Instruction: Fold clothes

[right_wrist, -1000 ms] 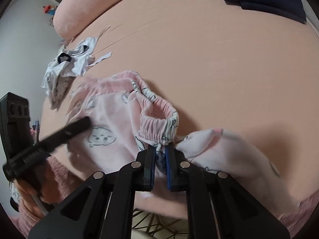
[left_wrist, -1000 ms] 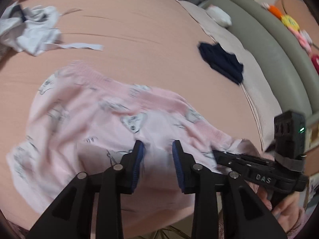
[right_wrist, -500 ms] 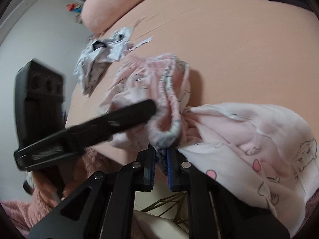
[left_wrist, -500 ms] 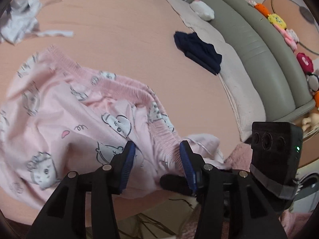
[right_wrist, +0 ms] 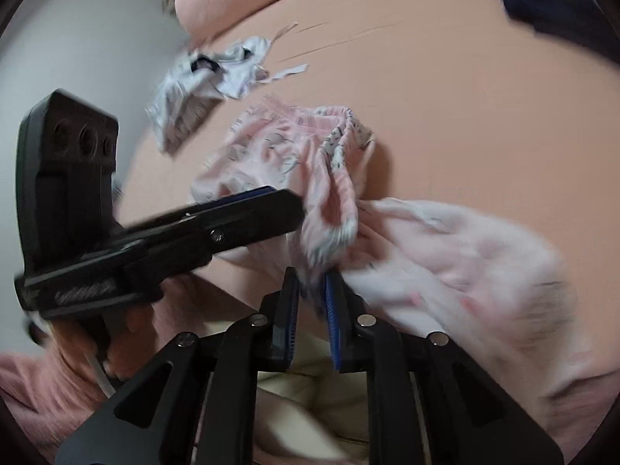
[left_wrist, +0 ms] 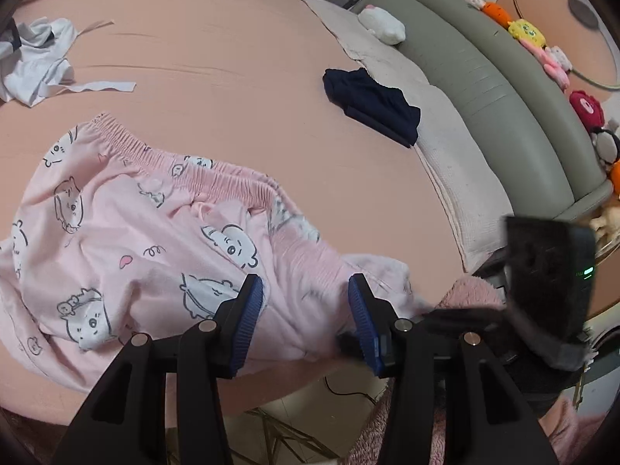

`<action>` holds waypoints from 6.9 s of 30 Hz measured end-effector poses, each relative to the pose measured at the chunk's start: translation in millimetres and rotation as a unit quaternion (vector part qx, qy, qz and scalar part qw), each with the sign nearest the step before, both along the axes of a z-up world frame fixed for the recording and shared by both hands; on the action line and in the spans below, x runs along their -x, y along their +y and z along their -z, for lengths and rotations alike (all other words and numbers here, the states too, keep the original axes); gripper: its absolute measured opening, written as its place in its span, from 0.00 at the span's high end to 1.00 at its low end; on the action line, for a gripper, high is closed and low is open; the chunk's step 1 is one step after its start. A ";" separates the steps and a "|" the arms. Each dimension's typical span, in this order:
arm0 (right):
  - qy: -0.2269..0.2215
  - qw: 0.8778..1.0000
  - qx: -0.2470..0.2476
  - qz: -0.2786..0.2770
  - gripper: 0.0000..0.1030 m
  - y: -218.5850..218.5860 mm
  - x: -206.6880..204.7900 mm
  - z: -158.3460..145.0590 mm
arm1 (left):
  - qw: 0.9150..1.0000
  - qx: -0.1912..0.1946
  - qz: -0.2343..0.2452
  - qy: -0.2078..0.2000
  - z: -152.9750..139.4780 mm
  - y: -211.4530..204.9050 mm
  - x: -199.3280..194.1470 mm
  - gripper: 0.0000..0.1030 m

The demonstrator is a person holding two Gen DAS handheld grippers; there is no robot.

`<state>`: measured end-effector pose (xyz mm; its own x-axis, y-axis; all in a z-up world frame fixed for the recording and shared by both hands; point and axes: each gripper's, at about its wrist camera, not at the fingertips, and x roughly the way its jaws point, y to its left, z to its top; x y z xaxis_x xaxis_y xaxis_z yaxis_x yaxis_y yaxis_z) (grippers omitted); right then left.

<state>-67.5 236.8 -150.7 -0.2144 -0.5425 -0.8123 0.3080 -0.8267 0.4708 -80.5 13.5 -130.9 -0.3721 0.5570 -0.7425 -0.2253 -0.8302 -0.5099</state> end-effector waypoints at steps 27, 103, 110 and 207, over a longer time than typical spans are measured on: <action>-0.020 0.995 -0.003 0.101 0.83 34.3 37.8 9.3 | 0.990 0.097 -0.091 -0.036 10.5 -31.0 -11.4 0.89; 0.019 0.979 -0.195 0.048 0.54 21.2 23.1 28.5 | 0.990 0.109 -0.052 -0.074 24.8 -96.2 -28.4 0.72; 0.072 0.975 -0.202 0.048 0.54 15.1 23.2 15.8 | 0.985 0.144 -0.054 -0.081 45.2 -81.2 -22.7 0.72; 0.080 0.970 -0.164 0.164 0.97 59.0 15.8 38.3 | 0.980 0.188 -0.069 -0.011 58.4 -88.1 -8.5 0.91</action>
